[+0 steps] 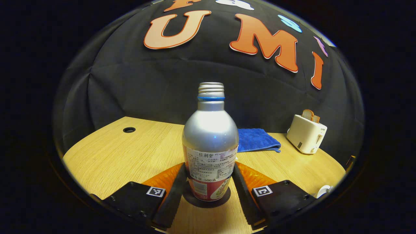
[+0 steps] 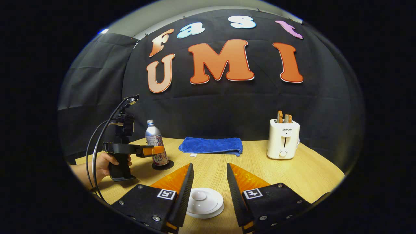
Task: Open the teacup lid with one hand, grasp the water bottle and pour water into the teacup with the other hand; after pouring, place the water bottle on the coaster and then close the teacup lid.
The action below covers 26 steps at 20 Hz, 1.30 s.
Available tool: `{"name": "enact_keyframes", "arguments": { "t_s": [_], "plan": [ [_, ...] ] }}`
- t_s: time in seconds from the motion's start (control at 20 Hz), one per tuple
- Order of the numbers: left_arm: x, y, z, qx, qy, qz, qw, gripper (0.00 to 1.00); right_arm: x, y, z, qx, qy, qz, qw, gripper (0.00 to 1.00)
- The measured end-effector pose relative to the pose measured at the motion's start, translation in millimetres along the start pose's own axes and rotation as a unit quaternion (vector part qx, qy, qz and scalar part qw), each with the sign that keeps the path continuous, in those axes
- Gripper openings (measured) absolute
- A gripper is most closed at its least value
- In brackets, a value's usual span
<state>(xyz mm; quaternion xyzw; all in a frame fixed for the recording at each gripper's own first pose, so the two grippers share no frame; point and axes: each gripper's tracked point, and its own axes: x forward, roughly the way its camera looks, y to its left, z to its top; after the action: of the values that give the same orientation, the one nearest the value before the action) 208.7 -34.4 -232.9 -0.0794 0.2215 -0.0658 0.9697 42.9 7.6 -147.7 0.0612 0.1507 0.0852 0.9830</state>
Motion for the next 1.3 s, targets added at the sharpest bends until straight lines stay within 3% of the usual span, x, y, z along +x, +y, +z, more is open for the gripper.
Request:
{"name": "enact_keyframes", "arguments": {
  "t_s": [0.3, 0.45, 0.65, 1.0, 1.3],
  "plan": [
    [2.4, -1.0, -11.3, 0.014, 0.015, -0.002, 1.000, 0.84, -2.0, -10.3, 6.4, 0.012, -0.007, -0.011, 1.000, 0.61],
    [3.8, -3.2, -26.2, 0.028, 0.038, -0.002, 0.999, 0.95, -6.5, -11.5, 11.2, 0.013, -0.014, -0.014, 1.000, 0.61],
    [-9.2, -5.2, -20.4, 0.042, 0.033, -0.007, 0.999, 0.95, -14.2, -8.6, 18.3, 0.021, -0.026, -0.011, 0.999, 0.61],
    [-63.4, 3.5, 9.0, 0.053, -0.019, 0.024, 0.998, 0.95, -28.7, -2.3, 35.6, 0.014, -0.052, -0.012, 0.998, 0.61],
    [-140.1, 1.1, 60.8, 0.042, -0.113, 0.041, 0.992, 0.93, -42.0, 3.9, 55.5, -0.010, -0.075, -0.025, 0.997, 0.67]
  ]
}}
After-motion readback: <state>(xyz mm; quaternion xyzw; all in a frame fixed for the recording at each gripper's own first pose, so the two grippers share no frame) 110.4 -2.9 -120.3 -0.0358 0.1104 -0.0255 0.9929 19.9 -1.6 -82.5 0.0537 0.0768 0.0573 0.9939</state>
